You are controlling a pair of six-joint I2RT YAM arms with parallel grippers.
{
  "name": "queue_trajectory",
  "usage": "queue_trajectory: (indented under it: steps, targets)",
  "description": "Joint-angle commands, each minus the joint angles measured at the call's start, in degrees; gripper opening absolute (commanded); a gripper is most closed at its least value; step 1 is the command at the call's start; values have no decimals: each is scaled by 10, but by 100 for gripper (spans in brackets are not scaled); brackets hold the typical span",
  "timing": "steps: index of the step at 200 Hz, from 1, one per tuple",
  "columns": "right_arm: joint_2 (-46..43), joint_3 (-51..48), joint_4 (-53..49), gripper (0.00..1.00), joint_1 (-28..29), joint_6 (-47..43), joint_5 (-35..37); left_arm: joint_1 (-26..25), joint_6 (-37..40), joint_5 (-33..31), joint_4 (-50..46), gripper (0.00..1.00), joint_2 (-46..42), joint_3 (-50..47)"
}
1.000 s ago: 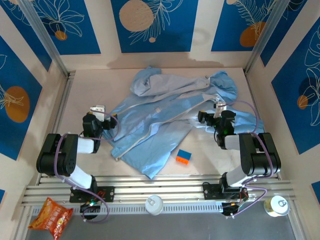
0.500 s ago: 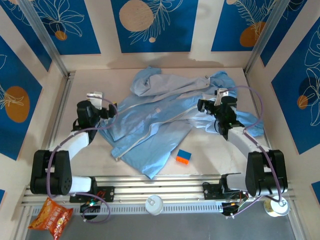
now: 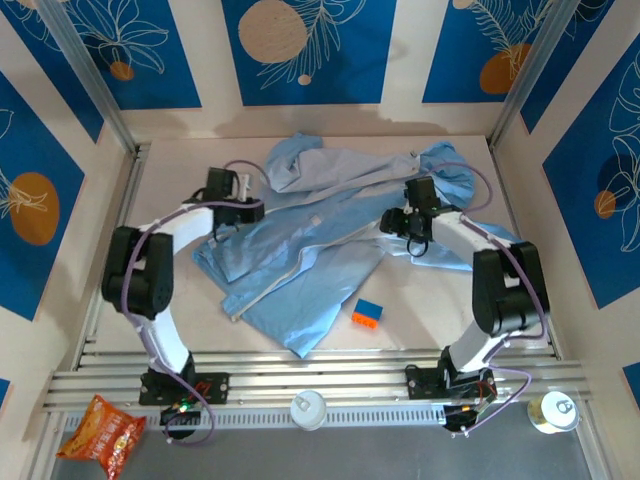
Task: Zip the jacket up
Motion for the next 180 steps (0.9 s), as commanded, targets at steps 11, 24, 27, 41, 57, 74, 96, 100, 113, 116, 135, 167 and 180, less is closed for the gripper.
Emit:
queue_trajectory:
  steps: [11, 24, 27, 41, 57, 74, 96, 100, 113, 116, 135, 167, 180]
  targets:
    - [93, 101, -83, 60, 11, 41, -22, -8, -107, -39, -51, 37, 10, -18]
    - [142, 154, -97, 60, 18, 43, -32, -7, -121, -60, -61, 38, -5, -48]
    - [153, 166, -100, 60, 20, 44, -33, -6, -123, -66, -65, 38, -10, -55]
    - [200, 220, -105, 59, 35, 43, -39, -3, -145, -102, -115, 40, -32, -80]
    - [260, 301, -129, 59, 58, 39, -48, 4, -179, -123, -150, 41, -69, -128]
    - [329, 409, -169, 57, 91, 19, -51, 7, -217, -127, -143, 43, -121, -205]
    - [408, 550, -217, 57, 129, -5, -45, 6, -255, -120, -116, 44, -188, -295]
    - [419, 570, -219, 57, 134, -5, -52, 7, -261, -119, -114, 44, -199, -307]
    - [451, 631, -223, 57, 148, 2, -78, 3, -270, -111, -106, 43, -226, -334]
    - [457, 645, -224, 57, 151, 4, -84, 2, -271, -108, -105, 43, -230, -338]
    - [501, 740, -238, 57, 173, 4, -107, -18, -283, -101, -92, 43, -241, -348]
    - [544, 874, -295, 60, 191, -5, -119, -40, -278, -85, -74, 43, -227, -317]
    - [526, 877, -308, 62, 185, -10, -120, -40, -255, -87, -93, 43, -227, -281]
